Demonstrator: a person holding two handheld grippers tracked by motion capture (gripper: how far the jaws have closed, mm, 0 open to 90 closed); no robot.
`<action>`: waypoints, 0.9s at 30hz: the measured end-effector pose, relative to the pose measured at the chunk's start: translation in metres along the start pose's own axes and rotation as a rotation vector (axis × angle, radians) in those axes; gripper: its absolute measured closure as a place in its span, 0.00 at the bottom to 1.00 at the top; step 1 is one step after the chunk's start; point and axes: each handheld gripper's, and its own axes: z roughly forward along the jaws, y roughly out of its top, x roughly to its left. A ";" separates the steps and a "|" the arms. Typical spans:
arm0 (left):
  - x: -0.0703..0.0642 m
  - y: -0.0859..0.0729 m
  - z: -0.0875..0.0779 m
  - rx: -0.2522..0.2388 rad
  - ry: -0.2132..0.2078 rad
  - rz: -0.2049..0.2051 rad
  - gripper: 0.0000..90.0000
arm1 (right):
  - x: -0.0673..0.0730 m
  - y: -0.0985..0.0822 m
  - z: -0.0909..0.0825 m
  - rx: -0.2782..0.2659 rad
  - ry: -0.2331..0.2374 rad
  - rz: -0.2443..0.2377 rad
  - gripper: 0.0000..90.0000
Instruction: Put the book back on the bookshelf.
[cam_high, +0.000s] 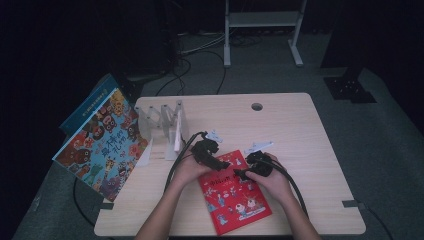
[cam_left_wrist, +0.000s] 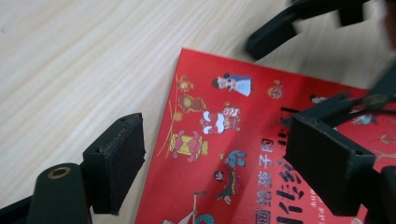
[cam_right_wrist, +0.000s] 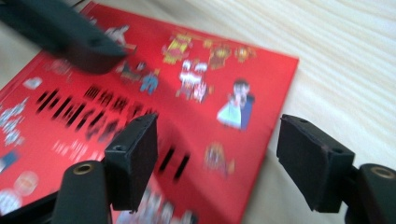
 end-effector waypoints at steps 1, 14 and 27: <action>0.001 -0.001 0.003 0.006 0.002 -0.003 0.20 | 0.001 -0.003 -0.005 0.000 -0.003 -0.006 0.31; 0.009 -0.016 0.020 0.033 -0.030 -0.041 0.16 | 0.016 -0.051 -0.061 -0.034 -0.055 -0.012 0.29; 0.001 -0.026 0.023 -0.023 -0.039 0.012 0.07 | 0.030 -0.096 -0.095 -0.016 -0.064 0.007 0.28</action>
